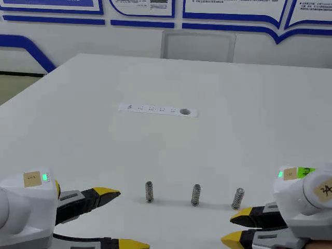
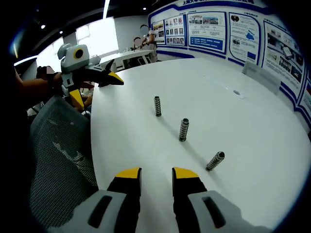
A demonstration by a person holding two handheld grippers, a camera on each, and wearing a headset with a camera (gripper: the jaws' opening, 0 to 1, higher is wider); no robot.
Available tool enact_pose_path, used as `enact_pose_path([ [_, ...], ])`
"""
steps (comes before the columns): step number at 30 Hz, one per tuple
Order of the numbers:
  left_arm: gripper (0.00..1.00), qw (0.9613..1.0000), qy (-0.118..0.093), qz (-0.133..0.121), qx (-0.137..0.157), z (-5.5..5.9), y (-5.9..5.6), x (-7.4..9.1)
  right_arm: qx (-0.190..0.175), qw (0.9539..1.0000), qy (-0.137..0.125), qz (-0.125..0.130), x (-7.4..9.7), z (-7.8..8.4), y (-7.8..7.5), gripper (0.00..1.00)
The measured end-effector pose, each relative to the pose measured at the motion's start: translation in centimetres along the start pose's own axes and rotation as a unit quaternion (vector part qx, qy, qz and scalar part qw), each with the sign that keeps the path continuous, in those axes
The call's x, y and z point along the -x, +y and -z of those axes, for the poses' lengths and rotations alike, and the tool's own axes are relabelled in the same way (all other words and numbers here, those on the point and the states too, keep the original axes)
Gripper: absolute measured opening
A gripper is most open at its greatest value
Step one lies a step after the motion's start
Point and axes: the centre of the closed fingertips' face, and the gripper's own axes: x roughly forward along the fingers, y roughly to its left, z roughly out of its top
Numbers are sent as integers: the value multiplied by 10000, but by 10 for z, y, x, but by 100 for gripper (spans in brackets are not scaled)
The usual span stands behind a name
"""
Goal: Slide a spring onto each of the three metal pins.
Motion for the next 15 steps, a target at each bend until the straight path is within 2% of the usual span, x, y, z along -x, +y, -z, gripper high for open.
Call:
enact_pose_path([
  [6, 71, 10000, 8, 0, -10, -2, -1, 0, -129, 9998, -139, 115, 14, 9, -8, 27],
  [15, 71, 10000, 50, 20, -12, 0, -3, -1, -182, 9988, -418, 182, 33, 11, -18, 30],
])
